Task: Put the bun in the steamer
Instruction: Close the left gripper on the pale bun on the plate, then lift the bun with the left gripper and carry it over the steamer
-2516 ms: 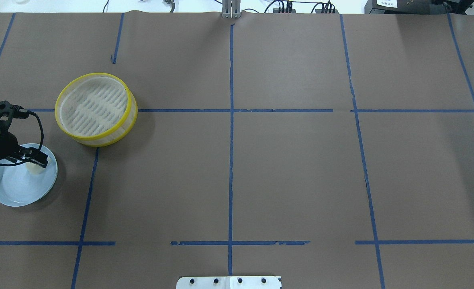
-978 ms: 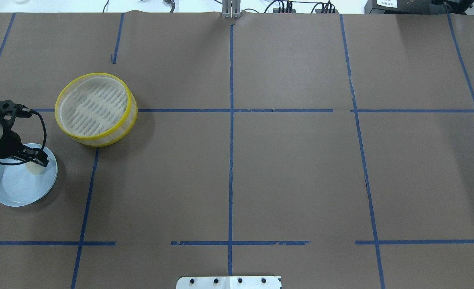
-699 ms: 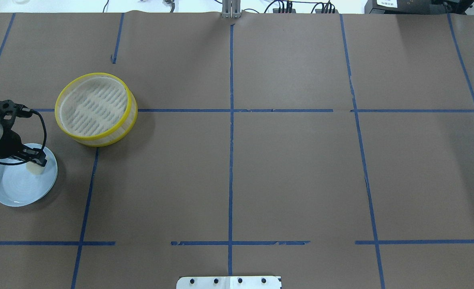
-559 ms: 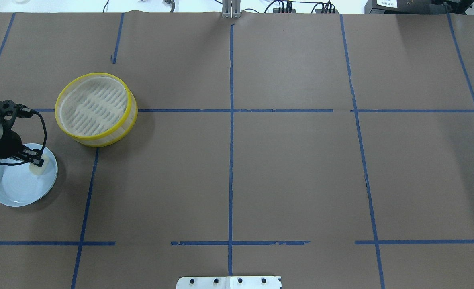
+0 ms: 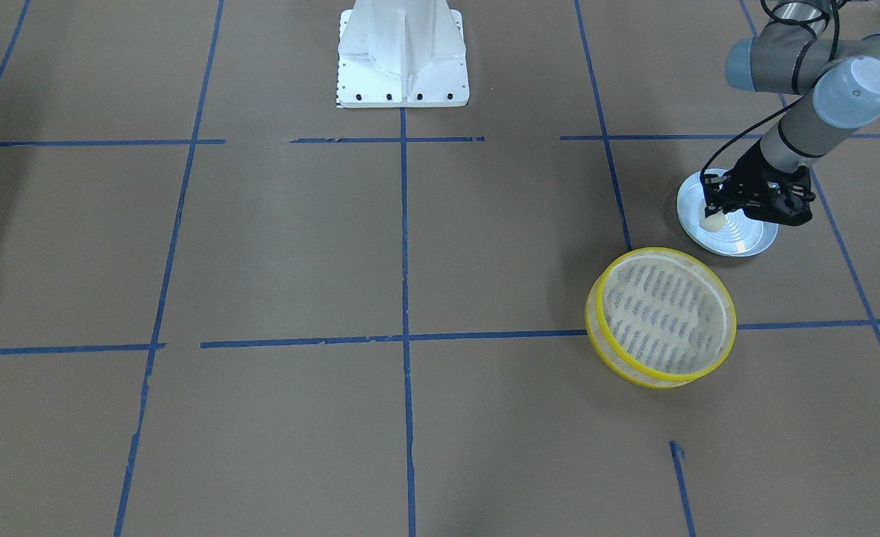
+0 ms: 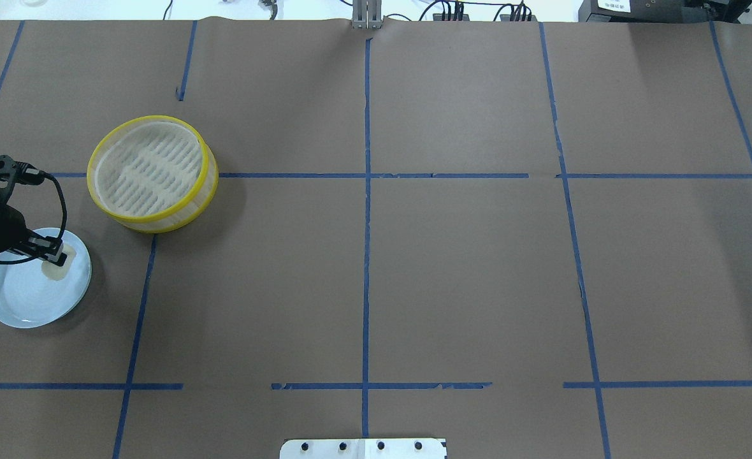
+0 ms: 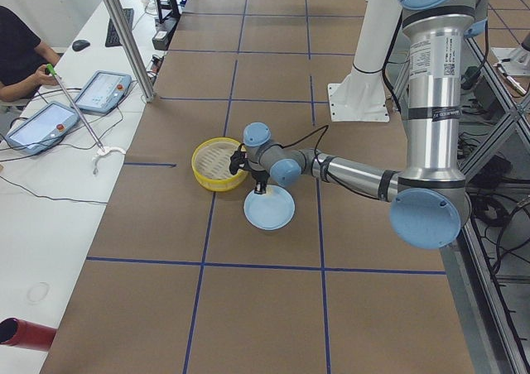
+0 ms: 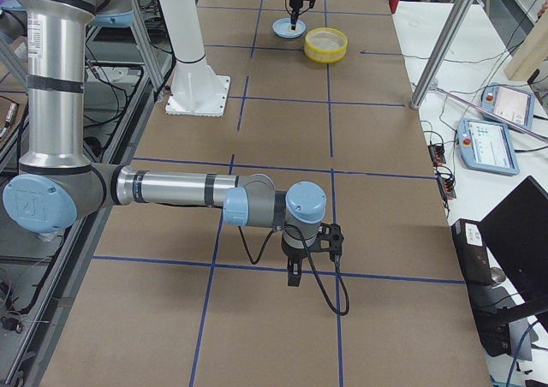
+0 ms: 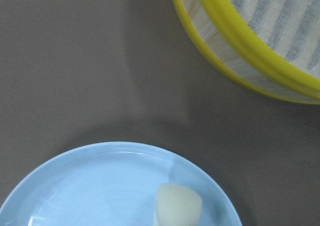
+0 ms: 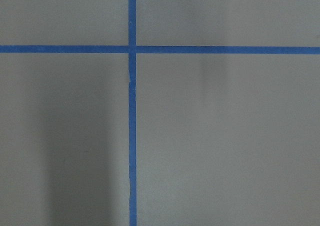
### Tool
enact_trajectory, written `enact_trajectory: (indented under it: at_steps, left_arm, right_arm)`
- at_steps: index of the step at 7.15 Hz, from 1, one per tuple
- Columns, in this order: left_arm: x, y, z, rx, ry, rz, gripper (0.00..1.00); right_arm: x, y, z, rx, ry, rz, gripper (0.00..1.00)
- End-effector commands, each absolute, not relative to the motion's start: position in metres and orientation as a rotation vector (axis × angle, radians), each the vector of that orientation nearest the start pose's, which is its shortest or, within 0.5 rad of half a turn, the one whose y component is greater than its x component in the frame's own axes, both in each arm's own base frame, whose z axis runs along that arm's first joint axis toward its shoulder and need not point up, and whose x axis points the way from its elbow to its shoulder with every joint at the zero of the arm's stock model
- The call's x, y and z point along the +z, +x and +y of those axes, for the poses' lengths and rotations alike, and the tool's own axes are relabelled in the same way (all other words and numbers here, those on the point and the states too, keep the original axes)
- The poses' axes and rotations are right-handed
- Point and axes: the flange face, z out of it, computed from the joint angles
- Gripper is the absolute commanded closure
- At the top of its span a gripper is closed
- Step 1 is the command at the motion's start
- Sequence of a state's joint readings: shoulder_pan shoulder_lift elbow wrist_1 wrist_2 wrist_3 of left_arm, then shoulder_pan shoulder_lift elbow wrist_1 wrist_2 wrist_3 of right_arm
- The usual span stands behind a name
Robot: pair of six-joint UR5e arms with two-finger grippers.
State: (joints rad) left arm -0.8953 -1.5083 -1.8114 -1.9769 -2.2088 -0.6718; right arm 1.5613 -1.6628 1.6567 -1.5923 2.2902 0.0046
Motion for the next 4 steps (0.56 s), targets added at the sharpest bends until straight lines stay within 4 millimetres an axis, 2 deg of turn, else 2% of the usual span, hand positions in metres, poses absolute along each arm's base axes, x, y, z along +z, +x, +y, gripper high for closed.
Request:
enact_trajectory:
  at_steps: [1, 3, 4]
  left_arm:
    - [0.49, 0.201, -0.436, 0.206, 0.043, 0.765, 0.77]
    - [0.415, 0.165, -0.487, 0.154, 0.054, 0.725, 0.77]
    - [0.38, 0.172, -0.508, 0.152, 0.049, 0.719, 0.77]
  right_arm:
    - [0.666, 0.063, -0.451, 0.004, -0.032, -0.719, 0.0]
    - [0.666, 0.063, -0.451, 0.004, -0.032, -0.719, 0.0]
    - [0.666, 0.063, -0.451, 0.004, -0.032, -0.719, 0.0]
